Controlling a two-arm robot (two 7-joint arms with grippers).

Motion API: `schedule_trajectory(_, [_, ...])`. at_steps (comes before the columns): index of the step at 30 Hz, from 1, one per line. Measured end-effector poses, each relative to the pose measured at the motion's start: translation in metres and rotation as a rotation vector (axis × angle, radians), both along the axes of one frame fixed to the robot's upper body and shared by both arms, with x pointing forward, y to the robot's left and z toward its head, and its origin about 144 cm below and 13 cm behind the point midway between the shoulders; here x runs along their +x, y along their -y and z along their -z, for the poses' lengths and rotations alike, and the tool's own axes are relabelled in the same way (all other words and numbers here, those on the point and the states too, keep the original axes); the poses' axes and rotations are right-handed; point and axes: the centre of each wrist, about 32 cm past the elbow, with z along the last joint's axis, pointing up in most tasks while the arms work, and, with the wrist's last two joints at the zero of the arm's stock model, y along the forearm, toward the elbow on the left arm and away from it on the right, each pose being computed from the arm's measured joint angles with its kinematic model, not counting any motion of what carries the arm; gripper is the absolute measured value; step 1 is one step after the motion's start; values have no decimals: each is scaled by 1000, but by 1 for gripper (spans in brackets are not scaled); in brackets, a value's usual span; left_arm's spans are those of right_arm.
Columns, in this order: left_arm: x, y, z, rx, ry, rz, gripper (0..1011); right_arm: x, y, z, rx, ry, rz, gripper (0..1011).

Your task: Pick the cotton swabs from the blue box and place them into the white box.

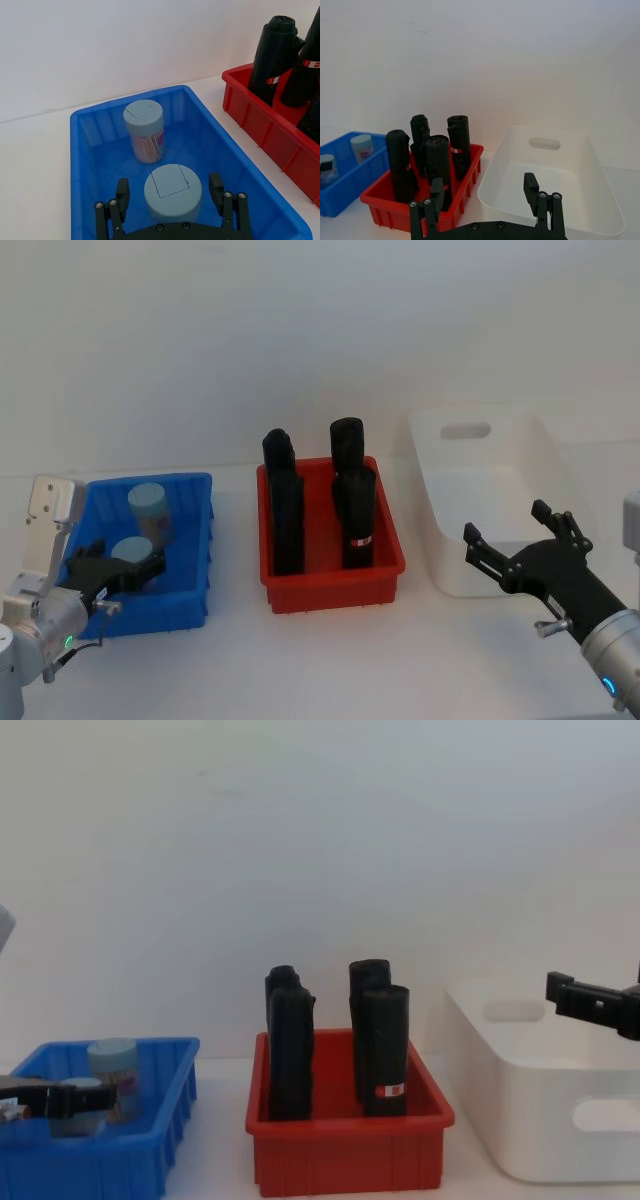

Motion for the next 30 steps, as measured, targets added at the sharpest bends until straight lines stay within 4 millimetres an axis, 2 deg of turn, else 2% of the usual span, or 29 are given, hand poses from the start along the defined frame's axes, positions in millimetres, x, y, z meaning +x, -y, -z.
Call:
schedule_trajectory(5, [3,-1,1,-6,-7,7,967,0,0,0,0,0,0,1002])
schedule_trajectory(10, [5,-1,1,0,-11,15,816,0,0,0,0,0,0,1002])
schedule_trajectory(11, [5,-1,1,2,-11,17,816,0,0,0,0,0,0,1002])
schedule_trajectory(15, [7,-1,1,10,-14,25,681,0,0,0,0,0,0,1002])
schedule_trajectory(22, [7,0,-2,24,-6,36,670,0,0,0,0,0,0,1002])
schedule_trajectory(30, [5,4,-16,38,34,59,670,0,0,0,0,0,0,1002])
